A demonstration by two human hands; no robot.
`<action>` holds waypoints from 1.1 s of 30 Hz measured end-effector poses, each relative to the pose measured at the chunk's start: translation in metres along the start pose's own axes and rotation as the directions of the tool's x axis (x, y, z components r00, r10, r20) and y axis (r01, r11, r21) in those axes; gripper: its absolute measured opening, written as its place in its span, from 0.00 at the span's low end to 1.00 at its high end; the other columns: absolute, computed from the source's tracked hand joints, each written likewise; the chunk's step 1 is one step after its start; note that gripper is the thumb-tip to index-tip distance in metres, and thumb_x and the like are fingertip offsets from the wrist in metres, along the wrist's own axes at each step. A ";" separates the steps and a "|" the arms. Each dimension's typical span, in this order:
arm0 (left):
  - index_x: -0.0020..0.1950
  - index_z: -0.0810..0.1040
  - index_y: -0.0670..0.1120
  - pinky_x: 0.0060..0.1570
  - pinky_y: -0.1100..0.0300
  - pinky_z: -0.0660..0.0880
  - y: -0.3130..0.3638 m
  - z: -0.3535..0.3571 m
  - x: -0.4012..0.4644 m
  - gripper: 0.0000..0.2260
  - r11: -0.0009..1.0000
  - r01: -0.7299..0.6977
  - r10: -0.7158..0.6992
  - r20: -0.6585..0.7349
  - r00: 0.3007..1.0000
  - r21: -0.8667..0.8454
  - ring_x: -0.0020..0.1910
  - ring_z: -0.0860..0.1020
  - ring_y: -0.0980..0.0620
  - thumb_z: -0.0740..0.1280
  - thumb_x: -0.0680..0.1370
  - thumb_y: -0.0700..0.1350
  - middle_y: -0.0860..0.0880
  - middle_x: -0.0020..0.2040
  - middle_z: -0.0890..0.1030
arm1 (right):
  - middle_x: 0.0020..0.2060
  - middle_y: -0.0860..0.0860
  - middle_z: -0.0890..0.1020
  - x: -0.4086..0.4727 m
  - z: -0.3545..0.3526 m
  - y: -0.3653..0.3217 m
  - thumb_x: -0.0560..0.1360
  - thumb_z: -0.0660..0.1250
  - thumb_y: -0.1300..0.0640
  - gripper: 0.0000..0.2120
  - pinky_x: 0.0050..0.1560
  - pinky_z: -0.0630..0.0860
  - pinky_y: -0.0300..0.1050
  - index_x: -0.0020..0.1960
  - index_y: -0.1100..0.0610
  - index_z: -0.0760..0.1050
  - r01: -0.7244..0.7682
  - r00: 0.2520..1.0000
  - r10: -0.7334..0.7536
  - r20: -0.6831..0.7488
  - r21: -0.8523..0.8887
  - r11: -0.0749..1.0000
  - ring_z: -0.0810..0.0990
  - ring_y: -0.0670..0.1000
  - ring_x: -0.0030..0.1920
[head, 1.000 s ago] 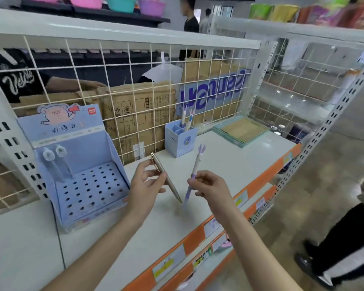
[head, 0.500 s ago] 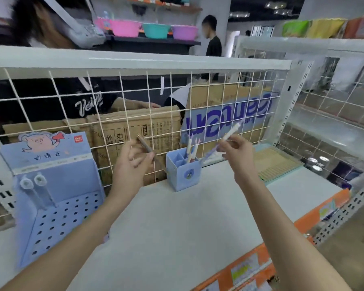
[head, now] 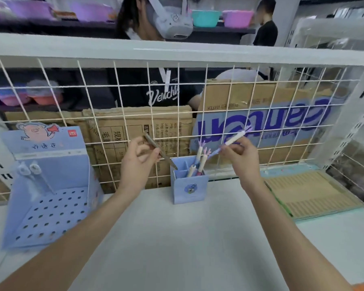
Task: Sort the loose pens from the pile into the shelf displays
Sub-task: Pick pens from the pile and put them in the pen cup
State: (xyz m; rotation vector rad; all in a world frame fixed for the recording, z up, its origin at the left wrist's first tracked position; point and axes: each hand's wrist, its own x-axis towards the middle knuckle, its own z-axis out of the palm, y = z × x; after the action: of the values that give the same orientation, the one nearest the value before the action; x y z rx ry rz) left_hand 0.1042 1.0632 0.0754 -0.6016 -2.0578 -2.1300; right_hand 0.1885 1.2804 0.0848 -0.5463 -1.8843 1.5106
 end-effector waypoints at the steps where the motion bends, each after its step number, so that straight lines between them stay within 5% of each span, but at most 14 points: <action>1: 0.59 0.67 0.44 0.41 0.66 0.79 -0.002 0.002 0.001 0.15 1.000 0.001 -0.001 -0.009 1.000 0.004 0.38 0.81 0.61 0.65 0.76 0.33 0.48 0.43 0.79 | 0.40 0.57 0.83 0.001 0.002 0.003 0.73 0.69 0.63 0.06 0.43 0.76 0.36 0.49 0.61 0.75 0.015 0.999 -0.015 0.035 -0.018 1.000 0.81 0.52 0.41; 3: 0.61 0.67 0.42 0.40 0.65 0.79 -0.007 0.004 0.001 0.16 1.000 0.004 -0.004 -0.028 1.000 0.017 0.38 0.81 0.60 0.66 0.76 0.33 0.48 0.44 0.79 | 0.40 0.55 0.82 0.003 0.006 0.007 0.73 0.69 0.63 0.07 0.41 0.75 0.33 0.50 0.62 0.75 0.048 0.993 -0.039 0.112 -0.078 0.996 0.80 0.49 0.41; 9: 0.59 0.66 0.45 0.42 0.63 0.80 -0.010 0.008 -0.002 0.15 0.999 -0.010 0.013 -0.061 0.998 0.041 0.39 0.82 0.59 0.66 0.76 0.34 0.49 0.43 0.79 | 0.43 0.53 0.83 0.013 0.015 0.014 0.73 0.70 0.60 0.07 0.47 0.78 0.46 0.50 0.60 0.77 0.133 0.936 -0.013 0.353 -0.317 0.939 0.81 0.51 0.45; 13: 0.57 0.66 0.49 0.46 0.60 0.79 -0.006 0.011 -0.001 0.15 0.997 -0.011 0.015 -0.047 0.999 0.081 0.39 0.81 0.59 0.66 0.76 0.36 0.51 0.42 0.79 | 0.41 0.51 0.82 0.013 0.024 0.014 0.73 0.69 0.61 0.05 0.42 0.73 0.39 0.49 0.59 0.78 0.241 0.892 -0.027 0.452 -0.422 0.874 0.79 0.49 0.43; 20: 0.61 0.65 0.51 0.52 0.49 0.78 -0.008 0.020 0.002 0.17 0.988 -0.024 0.022 0.014 1.000 0.152 0.48 0.82 0.49 0.66 0.76 0.37 0.48 0.46 0.79 | 0.45 0.57 0.84 0.010 0.025 0.015 0.73 0.69 0.61 0.08 0.47 0.75 0.46 0.51 0.62 0.80 0.188 0.879 0.074 0.471 -0.485 0.854 0.80 0.54 0.45; 26: 0.70 0.60 0.51 0.45 0.72 0.75 -0.010 0.020 -0.001 0.27 0.940 -0.154 0.120 0.128 0.984 0.305 0.44 0.80 0.59 0.66 0.76 0.35 0.53 0.45 0.77 | 0.44 0.49 0.80 -0.004 0.009 0.013 0.74 0.66 0.66 0.11 0.36 0.70 0.25 0.56 0.60 0.77 0.063 0.945 0.043 0.325 -0.311 0.948 0.75 0.41 0.40; 33: 0.69 0.67 0.49 0.44 0.74 0.72 -0.018 0.025 0.001 0.23 0.866 -0.203 0.125 0.196 0.973 0.457 0.43 0.78 0.58 0.67 0.76 0.37 0.51 0.51 0.72 | 0.45 0.49 0.79 -0.022 0.000 0.019 0.74 0.65 0.65 0.12 0.42 0.71 0.34 0.56 0.58 0.77 0.075 0.979 -0.020 0.203 -0.267 0.961 0.76 0.47 0.46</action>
State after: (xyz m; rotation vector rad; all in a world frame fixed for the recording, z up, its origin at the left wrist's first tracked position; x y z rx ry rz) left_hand 0.1015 1.0890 0.0591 -0.8538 -2.3906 -1.4389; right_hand 0.2025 1.2701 0.0609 -0.4819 -2.2658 1.3214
